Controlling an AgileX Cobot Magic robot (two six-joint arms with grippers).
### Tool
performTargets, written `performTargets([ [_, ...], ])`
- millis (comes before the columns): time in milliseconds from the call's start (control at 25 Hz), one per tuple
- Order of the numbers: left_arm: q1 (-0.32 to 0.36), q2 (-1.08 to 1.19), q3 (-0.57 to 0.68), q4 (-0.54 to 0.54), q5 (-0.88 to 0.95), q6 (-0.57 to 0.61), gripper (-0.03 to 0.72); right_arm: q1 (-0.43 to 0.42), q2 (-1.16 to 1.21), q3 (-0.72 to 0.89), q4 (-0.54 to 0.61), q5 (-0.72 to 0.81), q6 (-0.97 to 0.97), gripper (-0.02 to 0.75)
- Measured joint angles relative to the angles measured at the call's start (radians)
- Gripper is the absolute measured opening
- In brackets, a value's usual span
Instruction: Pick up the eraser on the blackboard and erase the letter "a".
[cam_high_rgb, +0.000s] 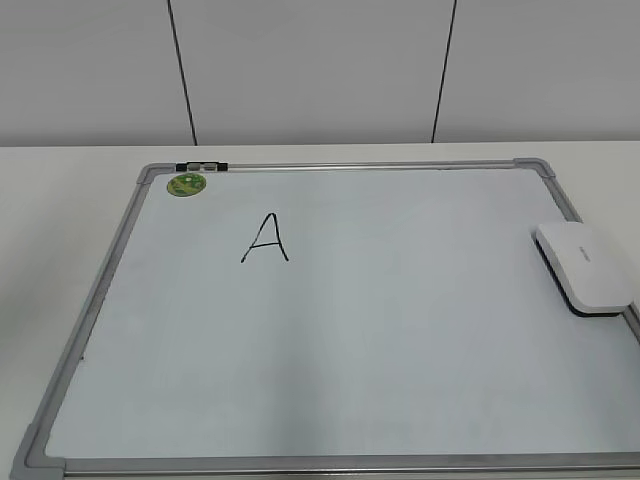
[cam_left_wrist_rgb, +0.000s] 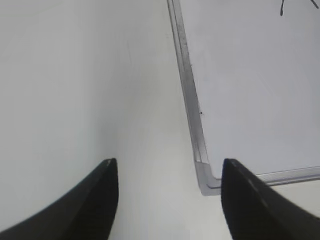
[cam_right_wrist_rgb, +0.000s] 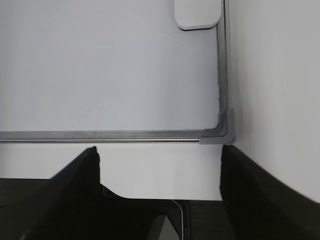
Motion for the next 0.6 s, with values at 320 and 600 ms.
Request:
performTargets([
  [320,-0.003,-0.362,0.306,0.018,-0.085,-0.002,0.473,0.001,-0.279,0.219,0.031,-0.006,0.032,0.554],
  [600,-0.003,-0.615,0.527,0.020,-0.134,-0.002,0.473,0.001,-0.390,0.299,0.043,-0.018,0.032,0.553],
])
